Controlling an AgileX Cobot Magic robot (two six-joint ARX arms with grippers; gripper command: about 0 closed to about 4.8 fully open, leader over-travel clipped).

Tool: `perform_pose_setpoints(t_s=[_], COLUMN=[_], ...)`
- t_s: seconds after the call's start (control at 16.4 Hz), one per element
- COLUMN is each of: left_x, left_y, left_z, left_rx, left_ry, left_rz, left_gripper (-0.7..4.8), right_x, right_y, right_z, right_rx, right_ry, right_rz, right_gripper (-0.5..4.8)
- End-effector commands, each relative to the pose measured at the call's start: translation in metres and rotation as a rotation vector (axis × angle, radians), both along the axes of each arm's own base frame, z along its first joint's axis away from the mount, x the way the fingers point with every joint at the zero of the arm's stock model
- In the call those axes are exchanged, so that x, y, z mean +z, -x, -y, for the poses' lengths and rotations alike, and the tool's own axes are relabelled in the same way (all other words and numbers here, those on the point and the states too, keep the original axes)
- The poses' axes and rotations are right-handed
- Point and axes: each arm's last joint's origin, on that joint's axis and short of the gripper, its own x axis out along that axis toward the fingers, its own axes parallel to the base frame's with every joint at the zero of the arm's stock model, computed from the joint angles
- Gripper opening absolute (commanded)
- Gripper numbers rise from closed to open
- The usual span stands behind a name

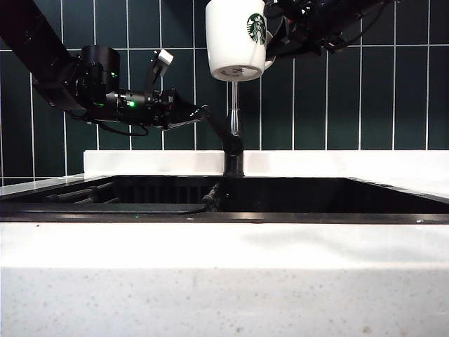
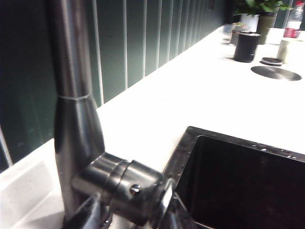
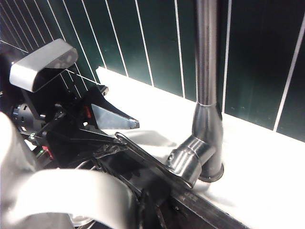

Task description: Pick up the mug next to the sink, go to the faucet to get some water, pour the water into the sink, and finally put the mug back to its place.

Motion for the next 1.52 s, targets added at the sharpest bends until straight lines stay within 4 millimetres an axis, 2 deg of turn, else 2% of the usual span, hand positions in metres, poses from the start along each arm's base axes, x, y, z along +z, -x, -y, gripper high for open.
perform_pose_setpoints(t_s=[0.06,0.24,0.43,0.61,0.85,0.97,1.1,1.28,1.4,1.52], left_x=[0.007,0.01,0.021,0.058,0.104,0.117,0.118,0.108,0.103,0.102], left_y=[-0.003,-0.006,0.0,0.015,0.039,0.045,0.046,0.044,0.043,0.043], left_z=[-0.002,-0.003,-0.002,-0.003,-0.009,-0.016,-0.022,-0.028,-0.03,-0.03], left_rx=[0.15,0.258,0.108,0.032,0.046,0.064,0.078,0.114,0.146,0.15], left_ry=[0.003,0.013,0.067,0.105,0.104,0.11,0.101,0.06,0.029,0.022], left_rz=[0.041,0.058,0.023,0.014,0.012,0.023,-0.028,-0.096,-0.106,-0.117], left_gripper=[1.83,1.82,1.83,1.83,1.83,1.83,1.83,1.83,1.83,1.83], right_x=[0.015,0.015,0.015,0.012,0.007,0.003,-0.002,-0.007,-0.007,-0.008], right_y=[0.003,0.003,0.003,0.002,0.0,0.0,0.002,0.003,0.003,0.004], right_z=[-0.001,-0.001,0.0,0.004,0.01,0.012,0.013,0.014,0.015,0.013], right_rx=[0.013,0.014,0.009,-0.084,-0.231,-0.246,-0.229,-0.163,-0.163,-0.094], right_ry=[-0.035,-0.033,-0.001,0.129,0.448,0.631,0.791,1.044,1.09,1.236], right_rz=[0.065,0.067,0.093,0.133,0.228,0.26,0.266,0.305,0.312,0.382], right_gripper=[-0.01,-0.01,-0.01,-0.01,-0.01,-0.01,-0.01,-0.01,-0.01,0.0])
